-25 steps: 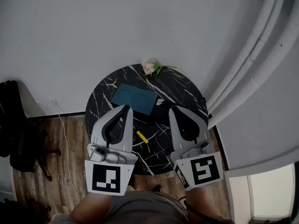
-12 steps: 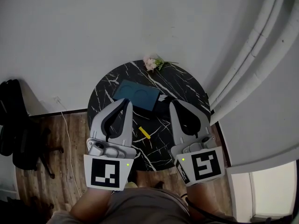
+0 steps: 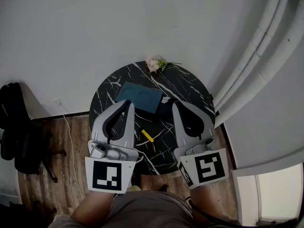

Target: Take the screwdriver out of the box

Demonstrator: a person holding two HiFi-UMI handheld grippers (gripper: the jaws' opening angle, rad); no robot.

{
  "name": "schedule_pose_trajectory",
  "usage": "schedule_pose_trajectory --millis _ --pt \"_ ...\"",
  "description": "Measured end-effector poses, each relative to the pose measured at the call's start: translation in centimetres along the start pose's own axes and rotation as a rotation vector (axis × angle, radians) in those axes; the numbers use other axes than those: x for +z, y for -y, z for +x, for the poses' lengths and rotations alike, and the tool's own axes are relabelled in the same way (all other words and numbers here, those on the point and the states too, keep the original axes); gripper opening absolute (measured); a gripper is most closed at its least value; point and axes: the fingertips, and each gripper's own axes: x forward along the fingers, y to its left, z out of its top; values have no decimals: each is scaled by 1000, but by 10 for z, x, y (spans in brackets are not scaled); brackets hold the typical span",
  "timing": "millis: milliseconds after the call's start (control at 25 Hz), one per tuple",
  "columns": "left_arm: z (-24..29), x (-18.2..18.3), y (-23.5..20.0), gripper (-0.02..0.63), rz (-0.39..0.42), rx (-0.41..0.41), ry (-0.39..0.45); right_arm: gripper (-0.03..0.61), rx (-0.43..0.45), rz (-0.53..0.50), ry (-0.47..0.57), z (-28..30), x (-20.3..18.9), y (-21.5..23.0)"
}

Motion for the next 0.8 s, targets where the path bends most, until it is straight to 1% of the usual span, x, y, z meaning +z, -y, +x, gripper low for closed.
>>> schedule_pose_trajectory --millis 800 --pt "6 -4 -3 2 3 -6 -1 25 -2 -8 -5 7 -3 0"
